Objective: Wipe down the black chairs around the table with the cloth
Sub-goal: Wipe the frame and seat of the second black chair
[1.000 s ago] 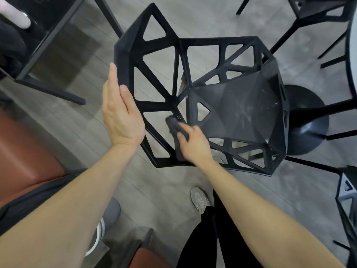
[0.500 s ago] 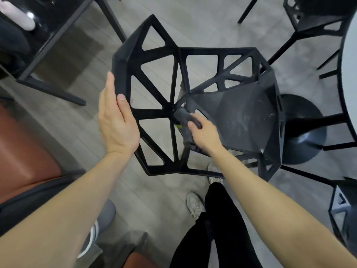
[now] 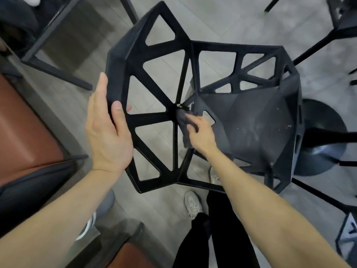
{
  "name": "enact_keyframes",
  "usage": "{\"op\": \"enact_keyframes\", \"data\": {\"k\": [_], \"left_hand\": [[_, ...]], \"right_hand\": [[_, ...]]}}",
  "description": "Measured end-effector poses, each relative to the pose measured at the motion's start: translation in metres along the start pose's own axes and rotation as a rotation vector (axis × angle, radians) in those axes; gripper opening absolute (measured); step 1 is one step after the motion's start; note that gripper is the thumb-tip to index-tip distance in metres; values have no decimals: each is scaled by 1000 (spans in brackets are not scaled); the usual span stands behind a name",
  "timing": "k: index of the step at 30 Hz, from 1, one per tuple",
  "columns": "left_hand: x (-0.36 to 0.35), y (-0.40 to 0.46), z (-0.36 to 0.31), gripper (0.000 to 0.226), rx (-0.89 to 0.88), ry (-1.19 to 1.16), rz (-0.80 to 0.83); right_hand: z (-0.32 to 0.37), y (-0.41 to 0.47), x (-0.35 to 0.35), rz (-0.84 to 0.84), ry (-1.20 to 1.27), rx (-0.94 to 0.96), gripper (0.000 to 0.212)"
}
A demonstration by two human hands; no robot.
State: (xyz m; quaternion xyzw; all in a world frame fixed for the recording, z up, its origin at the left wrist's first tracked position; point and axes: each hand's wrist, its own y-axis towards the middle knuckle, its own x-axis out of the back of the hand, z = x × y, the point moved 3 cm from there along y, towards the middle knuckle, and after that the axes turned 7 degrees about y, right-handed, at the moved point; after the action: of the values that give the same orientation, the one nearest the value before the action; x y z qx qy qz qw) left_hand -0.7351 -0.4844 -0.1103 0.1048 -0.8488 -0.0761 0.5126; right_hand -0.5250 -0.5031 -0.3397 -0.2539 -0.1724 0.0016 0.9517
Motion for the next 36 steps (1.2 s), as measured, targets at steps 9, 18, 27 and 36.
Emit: {"op": "enact_keyframes", "data": {"k": [9, 18, 27, 36], "left_hand": [[5, -3, -15, 50, 3, 42, 28], [4, -4, -14, 53, 21, 69, 53], [2, -3, -13, 52, 26, 35, 53], [3, -3, -10, 52, 84, 37, 38]], "right_hand": [[-31, -24, 20, -32, -12, -227, 40], [0, 78, 16, -240, 187, -303, 37], [12, 5, -6, -24, 246, -162, 37], [35, 25, 4, 9, 333, -336, 41]]}}
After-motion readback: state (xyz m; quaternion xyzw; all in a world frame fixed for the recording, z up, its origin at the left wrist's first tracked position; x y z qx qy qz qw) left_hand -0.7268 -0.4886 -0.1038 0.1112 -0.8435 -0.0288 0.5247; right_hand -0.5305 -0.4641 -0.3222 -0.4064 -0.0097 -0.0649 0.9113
